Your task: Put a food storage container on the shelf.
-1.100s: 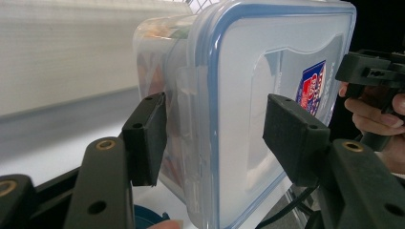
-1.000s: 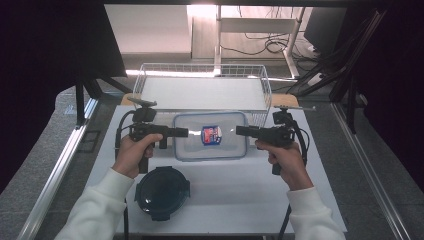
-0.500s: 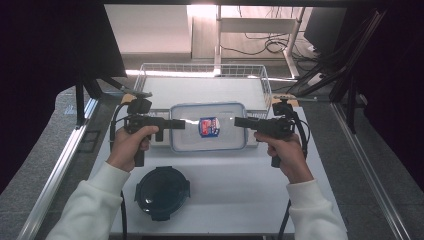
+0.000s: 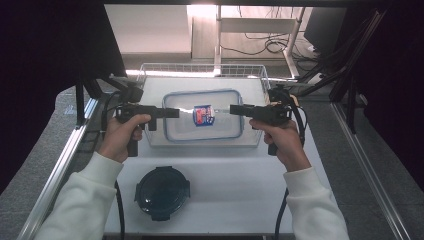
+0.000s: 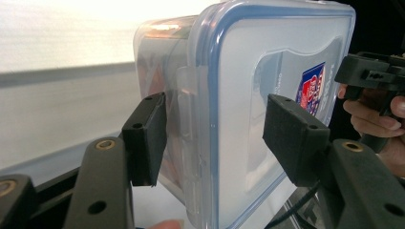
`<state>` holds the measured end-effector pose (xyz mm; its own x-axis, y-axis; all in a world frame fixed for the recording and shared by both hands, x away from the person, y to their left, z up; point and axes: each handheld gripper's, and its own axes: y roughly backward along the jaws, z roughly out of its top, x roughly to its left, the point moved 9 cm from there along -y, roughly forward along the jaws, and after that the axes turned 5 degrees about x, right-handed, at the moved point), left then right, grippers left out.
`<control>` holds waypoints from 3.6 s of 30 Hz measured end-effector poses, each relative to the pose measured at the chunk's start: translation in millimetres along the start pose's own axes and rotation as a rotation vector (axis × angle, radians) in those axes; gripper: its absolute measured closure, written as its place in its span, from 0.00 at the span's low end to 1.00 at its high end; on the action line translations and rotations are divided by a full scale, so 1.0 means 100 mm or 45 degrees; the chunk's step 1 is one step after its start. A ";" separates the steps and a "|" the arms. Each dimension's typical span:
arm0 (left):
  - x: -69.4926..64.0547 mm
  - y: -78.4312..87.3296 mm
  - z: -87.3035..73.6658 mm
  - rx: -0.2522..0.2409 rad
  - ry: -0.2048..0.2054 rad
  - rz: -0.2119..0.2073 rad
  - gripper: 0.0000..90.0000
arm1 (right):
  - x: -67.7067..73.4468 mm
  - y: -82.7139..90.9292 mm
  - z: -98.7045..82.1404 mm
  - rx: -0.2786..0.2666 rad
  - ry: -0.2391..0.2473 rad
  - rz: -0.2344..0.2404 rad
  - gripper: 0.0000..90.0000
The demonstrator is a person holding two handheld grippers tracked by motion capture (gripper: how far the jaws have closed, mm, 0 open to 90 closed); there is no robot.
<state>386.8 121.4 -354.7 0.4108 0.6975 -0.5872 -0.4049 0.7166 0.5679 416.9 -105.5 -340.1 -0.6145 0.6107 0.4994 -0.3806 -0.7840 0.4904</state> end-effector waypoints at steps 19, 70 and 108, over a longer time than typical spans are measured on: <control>0.06 0.06 0.28 -0.011 -0.028 0.016 0.46 | -0.02 -0.09 0.26 -0.012 0.015 0.016 0.51; 0.67 -0.51 1.17 0.009 0.178 -0.039 0.43 | -0.76 -0.68 0.90 0.061 -0.331 -0.116 0.41; 0.36 0.09 -0.04 -0.167 -0.331 0.223 0.34 | -0.27 0.02 0.20 -0.069 0.162 -0.221 0.19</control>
<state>394.6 153.3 -372.8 0.5132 0.7999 -0.3111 -0.5823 0.5908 0.5585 446.7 -121.7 -338.2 -0.6177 0.7205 0.3150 -0.5224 -0.6754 0.5205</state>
